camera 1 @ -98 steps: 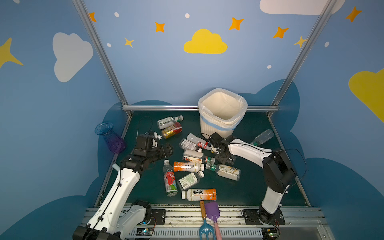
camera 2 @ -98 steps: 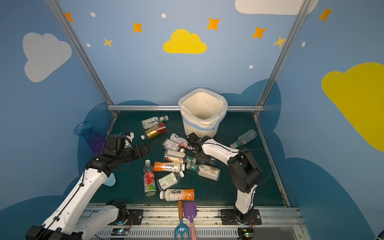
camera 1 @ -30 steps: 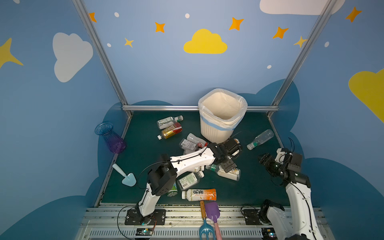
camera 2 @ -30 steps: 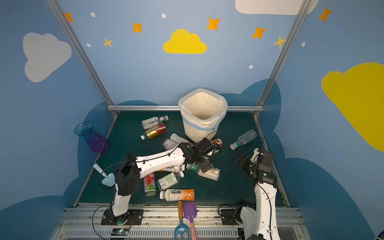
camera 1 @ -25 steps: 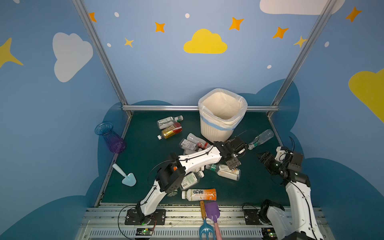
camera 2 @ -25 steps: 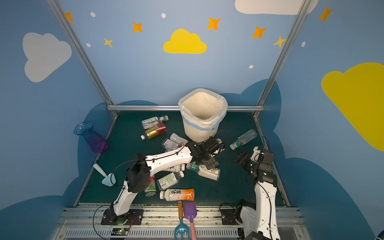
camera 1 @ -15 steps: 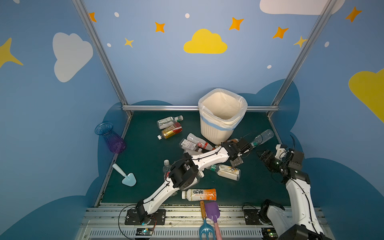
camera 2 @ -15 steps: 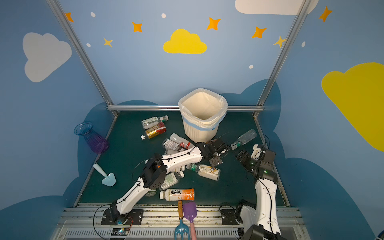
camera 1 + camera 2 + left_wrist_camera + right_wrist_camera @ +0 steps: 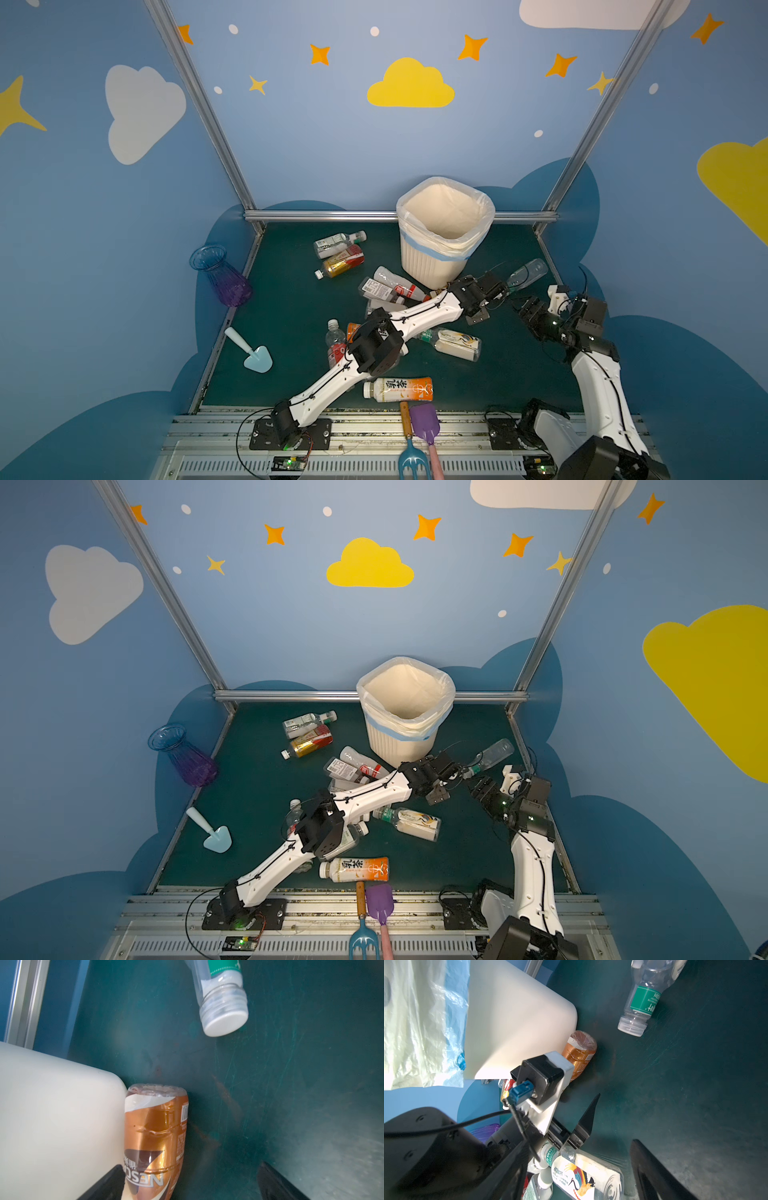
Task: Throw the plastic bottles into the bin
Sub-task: 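Lower the left gripper around the Nescafe bottle beside the bin and close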
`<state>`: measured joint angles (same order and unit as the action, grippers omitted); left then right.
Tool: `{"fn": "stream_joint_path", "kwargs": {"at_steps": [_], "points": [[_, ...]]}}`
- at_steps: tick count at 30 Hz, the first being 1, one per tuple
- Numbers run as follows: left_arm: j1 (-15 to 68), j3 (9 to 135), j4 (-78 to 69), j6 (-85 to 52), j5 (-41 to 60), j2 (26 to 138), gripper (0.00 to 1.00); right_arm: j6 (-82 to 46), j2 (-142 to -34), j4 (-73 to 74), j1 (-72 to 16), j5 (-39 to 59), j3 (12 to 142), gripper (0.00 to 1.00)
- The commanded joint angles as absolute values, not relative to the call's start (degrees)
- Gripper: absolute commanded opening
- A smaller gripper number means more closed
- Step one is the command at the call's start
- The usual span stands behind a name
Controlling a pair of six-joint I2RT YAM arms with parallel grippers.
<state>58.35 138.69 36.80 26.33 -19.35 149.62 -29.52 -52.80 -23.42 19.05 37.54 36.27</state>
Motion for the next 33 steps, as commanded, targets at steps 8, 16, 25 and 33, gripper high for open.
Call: {"fn": "stream_joint_path", "kwargs": {"at_steps": [8, 16, 25, 33], "points": [[56.31, 142.13, 39.81, 26.81, -17.24, 152.47, 0.99, -28.85, -51.0, -24.25, 19.32, 38.04, 38.32, 0.77], [55.85, 145.24, 40.72, 26.84, -16.03, 154.99, 0.92, -28.3, -50.82, -24.62, 19.39, 37.97, 39.85, 0.77], [55.5, 148.89, 43.3, 26.59, -15.13, 157.65, 0.85, -27.85, -50.88, -24.87, 19.93, 38.35, 39.9, 0.78], [55.51, 148.93, 45.17, 25.63, -13.29, 157.26, 0.64, -27.75, -50.14, -25.46, 20.27, 38.67, 39.9, 0.78]]}}
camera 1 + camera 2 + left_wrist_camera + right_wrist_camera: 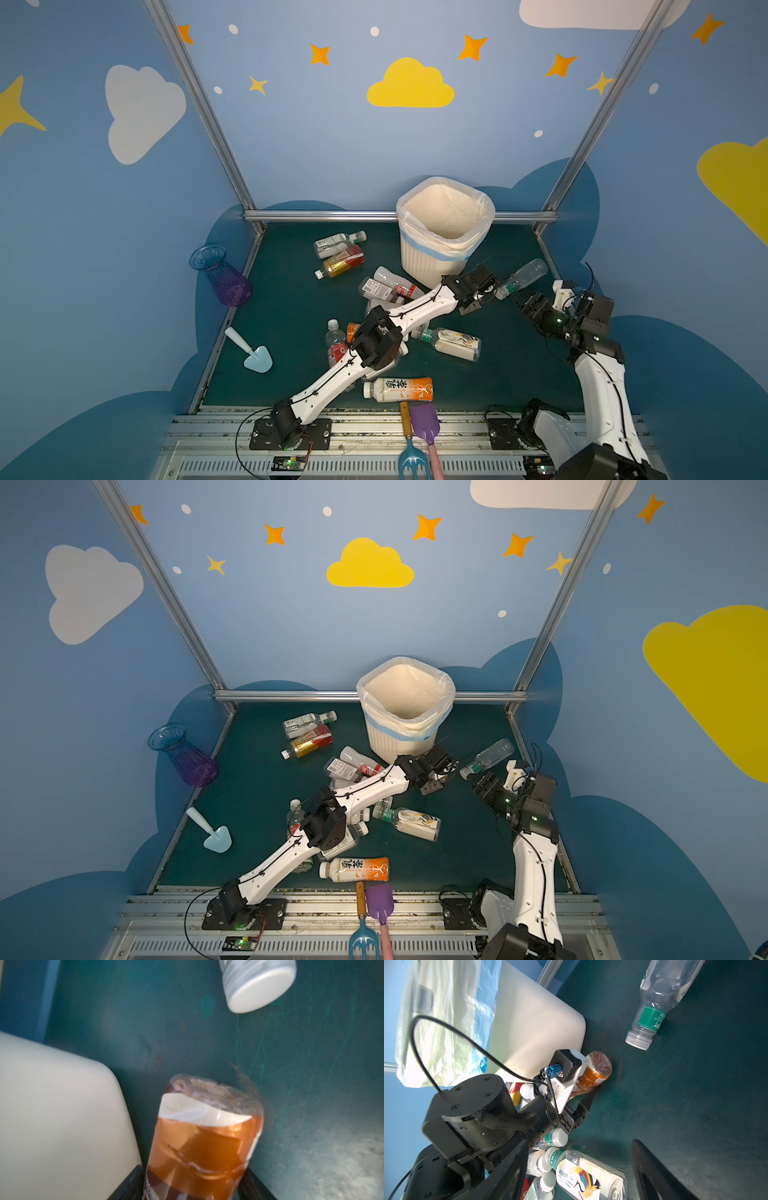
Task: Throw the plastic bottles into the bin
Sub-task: 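Lower the left gripper around the Nescafe bottle beside the bin and close, then lift the Nescafe bottle with the left gripper up over the bin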
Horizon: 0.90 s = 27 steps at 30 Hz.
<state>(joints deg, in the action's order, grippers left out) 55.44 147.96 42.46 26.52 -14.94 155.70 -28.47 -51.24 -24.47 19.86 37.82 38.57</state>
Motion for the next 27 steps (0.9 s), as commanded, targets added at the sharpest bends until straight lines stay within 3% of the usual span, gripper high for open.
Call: {"fn": "stream_joint_path", "kwargs": {"at_steps": [1, 8, 13, 15, 27], "points": [[55.61, 148.8, 45.57, 25.39, -13.06, 157.09, 0.63, -27.75, -50.02, -25.51, 20.36, 38.67, 39.9, 0.78], [57.63, 145.33, 46.34, 24.87, -12.41, 153.77, 0.62, -27.63, -48.34, -26.95, 20.57, 38.67, 40.51, 0.78], [58.54, 144.64, 46.12, 24.39, -13.01, 153.36, 0.74, -27.58, -46.31, -28.39, 20.75, 38.78, 40.58, 0.78], [58.59, 144.93, 46.62, 24.11, -12.94, 153.48, 0.75, -27.55, -45.54, -28.95, 20.94, 38.83, 40.68, 0.78], [60.24, 144.4, 47.83, 22.04, -11.53, 150.42, 0.62, -27.23, -41.69, -32.52, 21.87, 38.54, 42.02, 0.78]]}}
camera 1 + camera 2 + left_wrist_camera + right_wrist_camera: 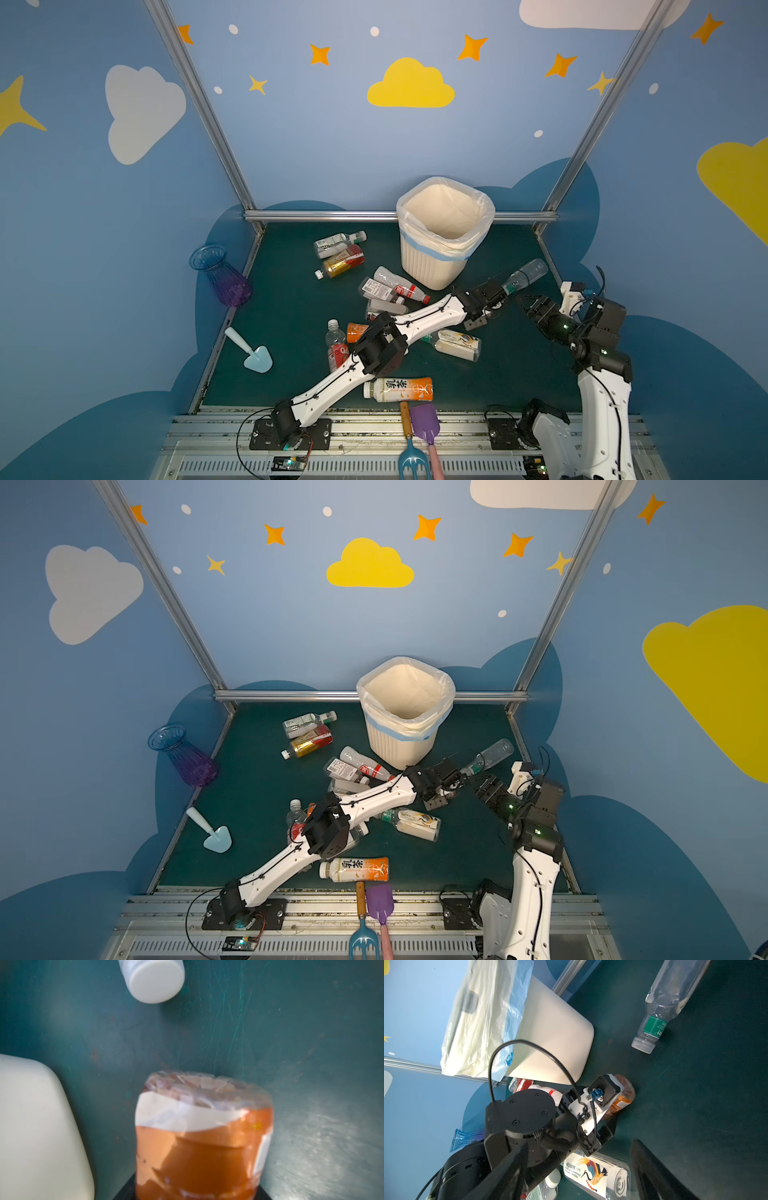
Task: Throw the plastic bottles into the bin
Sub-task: 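Lift the Nescafe bottle with the left gripper up over the bin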
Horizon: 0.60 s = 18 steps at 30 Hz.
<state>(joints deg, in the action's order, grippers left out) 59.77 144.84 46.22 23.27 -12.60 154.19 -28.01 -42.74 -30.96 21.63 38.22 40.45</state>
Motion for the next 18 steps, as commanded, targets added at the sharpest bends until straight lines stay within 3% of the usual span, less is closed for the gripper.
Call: {"fn": "stream_joint_path", "kwargs": {"at_steps": [1, 18], "points": [[60.24, 144.4, 47.73, 21.76, -11.22, 149.77, 0.62, -27.5, -41.38, -32.54, 21.89, 38.47, 41.86, 0.78], [61.35, 143.91, 47.75, 17.34, -0.88, 133.73, 0.62, -28.6, -39.16, -34.34, 22.03, 37.22, 43.43, 0.78]]}}
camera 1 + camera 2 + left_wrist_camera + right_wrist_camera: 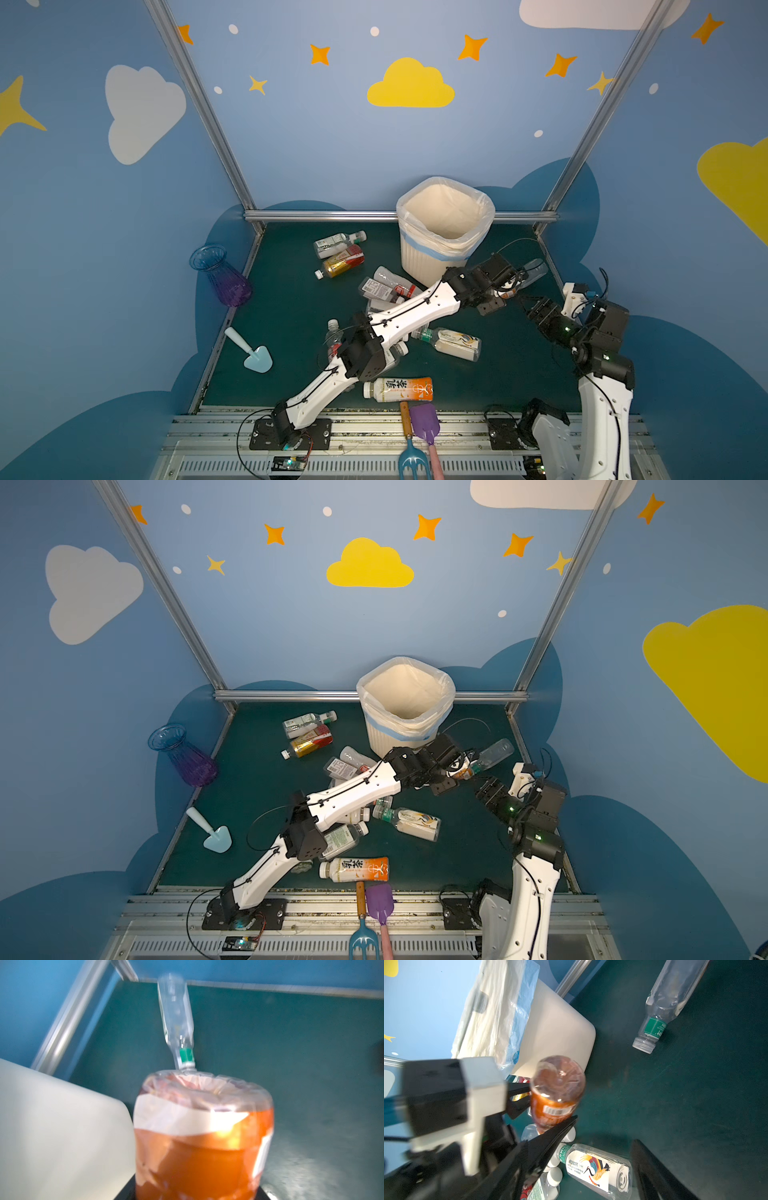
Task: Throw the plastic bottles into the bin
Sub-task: 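Lift the Nescafe bottle with the left gripper up over the bin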
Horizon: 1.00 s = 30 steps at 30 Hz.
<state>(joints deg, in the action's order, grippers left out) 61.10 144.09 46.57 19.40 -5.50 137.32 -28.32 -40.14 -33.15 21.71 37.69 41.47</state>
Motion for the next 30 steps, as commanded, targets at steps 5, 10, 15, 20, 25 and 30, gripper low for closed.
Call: {"fn": "stream_joint_path", "kwargs": {"at_steps": [5, 10, 15, 20, 25, 30], "points": [[61.35, 135.97, 44.23, 15.24, 3.49, 123.89, 0.62, -28.87, -38.62, -34.89, 22.03, 36.92, 44.06, 0.78], [61.02, 124.45, 37.38, 13.6, 4.81, 111.52, 0.61, -30.01, -37.92, -34.53, 22.03, 36.83, 43.94, 0.78], [60.01, 107.92, 24.23, 11.94, 4.7, 96.22, 0.61, -30.79, -37.71, -32.78, 21.97, 37.94, 43.43, 0.78], [54.53, 92.48, 7.59, 8.67, 8.11, 81.67, 0.61, -32.75, -37.21, -30.2, 21.83, 38.61, 42.32, 0.78], [43.95, 93.62, 1.69, 3.21, 18.97, 80.59, 0.6, -34.32, -37.93, -27.8, 21.31, 39.89, 41.92, 0.78], [36.59, 110.88, 4.9, -1.06, 28.32, 95.24, 0.6, -34.8, -38.74, -26.75, 20.32, 39.49, 42.18, 0.78]]}}
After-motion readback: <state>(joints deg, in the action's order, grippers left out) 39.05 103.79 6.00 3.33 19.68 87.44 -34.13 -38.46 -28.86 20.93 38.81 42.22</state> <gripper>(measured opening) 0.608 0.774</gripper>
